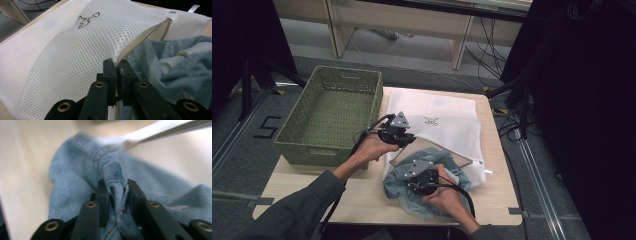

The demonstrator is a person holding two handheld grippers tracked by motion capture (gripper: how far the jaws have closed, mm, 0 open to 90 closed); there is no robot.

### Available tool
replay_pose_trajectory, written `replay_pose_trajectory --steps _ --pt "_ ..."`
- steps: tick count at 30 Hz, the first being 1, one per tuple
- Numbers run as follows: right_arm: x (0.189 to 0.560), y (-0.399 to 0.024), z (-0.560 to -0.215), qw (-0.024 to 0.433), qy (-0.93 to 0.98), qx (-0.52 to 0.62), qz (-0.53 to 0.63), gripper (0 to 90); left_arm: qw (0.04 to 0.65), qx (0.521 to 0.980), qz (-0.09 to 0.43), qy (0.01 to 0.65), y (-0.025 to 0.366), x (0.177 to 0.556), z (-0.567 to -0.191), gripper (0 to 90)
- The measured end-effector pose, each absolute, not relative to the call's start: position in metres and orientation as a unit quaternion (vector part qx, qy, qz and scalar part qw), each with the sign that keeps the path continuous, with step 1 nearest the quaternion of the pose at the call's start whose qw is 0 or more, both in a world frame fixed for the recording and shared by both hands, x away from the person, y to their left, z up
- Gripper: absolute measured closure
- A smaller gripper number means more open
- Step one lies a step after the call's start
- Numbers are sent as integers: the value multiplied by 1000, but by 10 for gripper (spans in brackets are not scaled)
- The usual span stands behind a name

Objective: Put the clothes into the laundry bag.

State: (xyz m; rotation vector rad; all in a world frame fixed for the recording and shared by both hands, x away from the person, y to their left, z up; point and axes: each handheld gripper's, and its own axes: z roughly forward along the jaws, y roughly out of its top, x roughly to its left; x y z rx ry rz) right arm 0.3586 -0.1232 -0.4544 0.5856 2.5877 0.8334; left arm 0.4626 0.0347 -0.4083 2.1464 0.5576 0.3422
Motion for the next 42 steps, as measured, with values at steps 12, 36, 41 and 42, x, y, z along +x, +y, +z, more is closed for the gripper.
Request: replay_pose_trajectory --steps 12,36,41,42 --pt "426 -195 -446 274 836 375 293 760 435 864 140 210 35 461 -400 853" --pt "370 -155 -466 115 894 303 309 313 441 859 128 225 36 463 -402 849" --pt "371 -140 -488 158 911 286 252 517 431 867 130 215 37 464 -402 849" --pt "371 -140 -488 158 911 286 252 517 432 866 130 216 37 463 -402 849"
